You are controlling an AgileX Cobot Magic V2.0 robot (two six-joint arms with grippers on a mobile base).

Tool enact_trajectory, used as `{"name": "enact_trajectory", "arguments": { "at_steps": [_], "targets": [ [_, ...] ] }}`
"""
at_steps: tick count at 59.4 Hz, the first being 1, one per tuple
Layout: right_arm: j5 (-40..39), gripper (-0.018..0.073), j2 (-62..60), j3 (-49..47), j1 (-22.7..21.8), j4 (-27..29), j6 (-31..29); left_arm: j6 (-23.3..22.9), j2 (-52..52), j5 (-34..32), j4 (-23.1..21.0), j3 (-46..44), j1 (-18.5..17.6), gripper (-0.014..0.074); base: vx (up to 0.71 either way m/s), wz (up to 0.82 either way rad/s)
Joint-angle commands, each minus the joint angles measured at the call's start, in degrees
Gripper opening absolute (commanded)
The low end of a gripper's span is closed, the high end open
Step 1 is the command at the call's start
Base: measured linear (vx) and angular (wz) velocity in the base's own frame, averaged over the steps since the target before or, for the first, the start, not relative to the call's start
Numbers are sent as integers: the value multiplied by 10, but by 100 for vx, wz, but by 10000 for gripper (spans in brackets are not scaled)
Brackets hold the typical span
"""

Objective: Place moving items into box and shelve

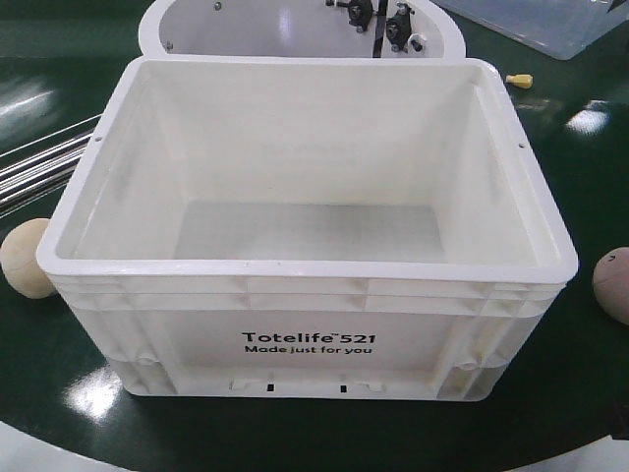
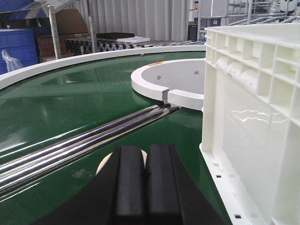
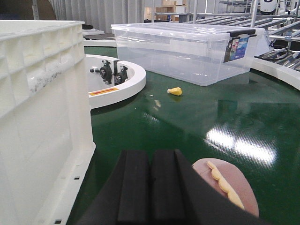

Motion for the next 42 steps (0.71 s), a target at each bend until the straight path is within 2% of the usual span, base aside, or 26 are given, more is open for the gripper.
{"name": "enact_trajectory", "arguments": {
  "at_steps": [1,42],
  "targets": [
    [-48,-9,-9,2,-3,-6,-2,-5,-8,-52,-2,8,2,-6,0,0],
    [-48,-9,-9,2,-3,-6,-2,-5,-8,-50,-2,8,2,-6,0,0]
  ]
}}
